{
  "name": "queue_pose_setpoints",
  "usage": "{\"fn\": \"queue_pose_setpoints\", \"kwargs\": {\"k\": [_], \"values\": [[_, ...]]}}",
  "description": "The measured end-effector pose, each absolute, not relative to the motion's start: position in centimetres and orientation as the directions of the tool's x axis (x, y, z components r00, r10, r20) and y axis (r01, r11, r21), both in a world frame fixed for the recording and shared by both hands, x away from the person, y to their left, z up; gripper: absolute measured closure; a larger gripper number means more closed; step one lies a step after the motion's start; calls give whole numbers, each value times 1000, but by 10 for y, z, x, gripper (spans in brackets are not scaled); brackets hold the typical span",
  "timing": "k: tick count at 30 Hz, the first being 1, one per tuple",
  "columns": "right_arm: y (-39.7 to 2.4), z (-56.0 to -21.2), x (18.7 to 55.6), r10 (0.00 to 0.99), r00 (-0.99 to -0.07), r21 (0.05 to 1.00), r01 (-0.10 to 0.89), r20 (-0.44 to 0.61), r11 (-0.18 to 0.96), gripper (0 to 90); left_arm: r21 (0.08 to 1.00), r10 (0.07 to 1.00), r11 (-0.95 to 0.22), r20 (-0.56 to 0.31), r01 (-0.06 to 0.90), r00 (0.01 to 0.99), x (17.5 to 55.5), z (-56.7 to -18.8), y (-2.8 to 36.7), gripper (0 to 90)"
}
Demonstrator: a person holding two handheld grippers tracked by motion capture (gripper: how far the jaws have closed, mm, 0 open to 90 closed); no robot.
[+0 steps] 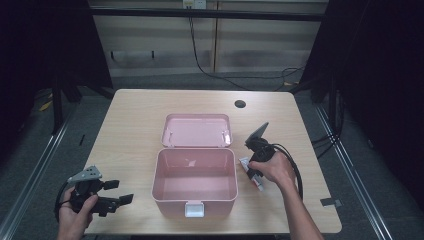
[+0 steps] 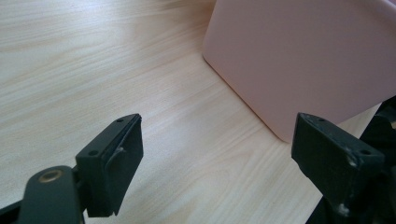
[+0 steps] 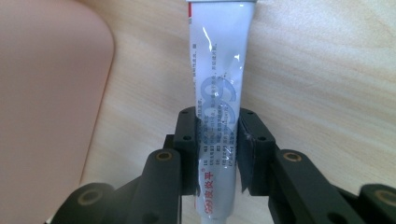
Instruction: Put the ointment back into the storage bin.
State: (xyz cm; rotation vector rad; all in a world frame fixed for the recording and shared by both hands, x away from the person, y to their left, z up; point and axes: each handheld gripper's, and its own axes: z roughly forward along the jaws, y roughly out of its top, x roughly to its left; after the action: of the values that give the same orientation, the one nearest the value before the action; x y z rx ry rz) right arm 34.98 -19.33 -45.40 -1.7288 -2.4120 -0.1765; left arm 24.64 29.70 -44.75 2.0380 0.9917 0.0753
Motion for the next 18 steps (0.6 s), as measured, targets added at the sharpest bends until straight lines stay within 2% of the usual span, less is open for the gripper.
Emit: {"fn": "queue_pose_setpoints", "kwargs": {"k": [18], "values": [[-204, -429, 333, 867, -419, 80, 907, 268, 414, 719, 711, 672, -326, -289, 623, 682, 246, -448, 296, 167]]}}
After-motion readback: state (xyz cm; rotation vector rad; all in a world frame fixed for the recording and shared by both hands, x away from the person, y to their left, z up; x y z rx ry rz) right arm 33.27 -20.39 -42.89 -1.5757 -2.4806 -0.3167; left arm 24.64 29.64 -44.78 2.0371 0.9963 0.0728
